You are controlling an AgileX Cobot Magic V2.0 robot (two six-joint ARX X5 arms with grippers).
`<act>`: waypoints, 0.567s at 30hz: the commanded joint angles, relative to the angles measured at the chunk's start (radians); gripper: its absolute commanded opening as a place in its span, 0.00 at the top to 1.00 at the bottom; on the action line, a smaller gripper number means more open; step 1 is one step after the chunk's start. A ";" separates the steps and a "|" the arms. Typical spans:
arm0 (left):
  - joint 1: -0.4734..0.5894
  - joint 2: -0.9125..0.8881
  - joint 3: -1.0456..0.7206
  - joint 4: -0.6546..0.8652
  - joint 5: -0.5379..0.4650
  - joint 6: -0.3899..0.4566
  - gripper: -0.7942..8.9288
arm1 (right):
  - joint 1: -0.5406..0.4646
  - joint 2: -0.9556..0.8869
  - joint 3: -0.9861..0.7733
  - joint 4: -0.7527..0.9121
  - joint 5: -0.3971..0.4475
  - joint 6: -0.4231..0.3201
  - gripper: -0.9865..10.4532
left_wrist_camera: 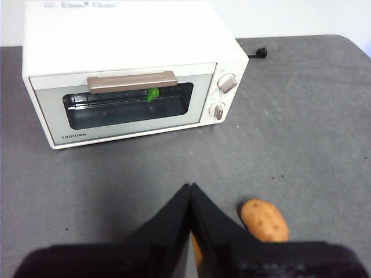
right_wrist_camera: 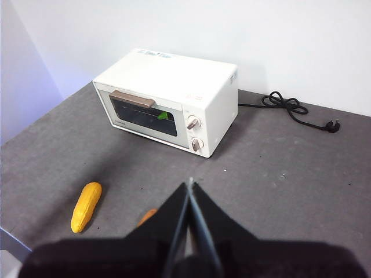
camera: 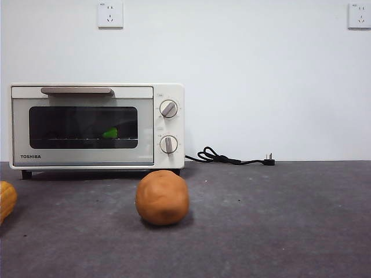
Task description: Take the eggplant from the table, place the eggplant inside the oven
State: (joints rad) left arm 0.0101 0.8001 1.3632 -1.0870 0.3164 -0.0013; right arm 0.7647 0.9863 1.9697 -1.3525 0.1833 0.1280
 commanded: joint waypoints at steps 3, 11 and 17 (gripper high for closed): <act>-0.002 0.008 0.000 0.003 -0.003 0.001 0.92 | 0.002 -0.001 -0.005 -0.024 0.000 0.010 0.91; -0.002 0.038 0.000 0.002 -0.003 0.001 0.92 | 0.002 -0.001 -0.005 -0.024 0.000 0.010 0.91; -0.003 0.044 0.000 -0.021 0.005 0.001 0.92 | 0.002 -0.001 -0.005 -0.024 0.000 0.010 0.91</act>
State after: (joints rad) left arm 0.0101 0.8494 1.3632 -1.1034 0.3172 -0.0013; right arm 0.7647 0.9863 1.9697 -1.3525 0.1837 0.1280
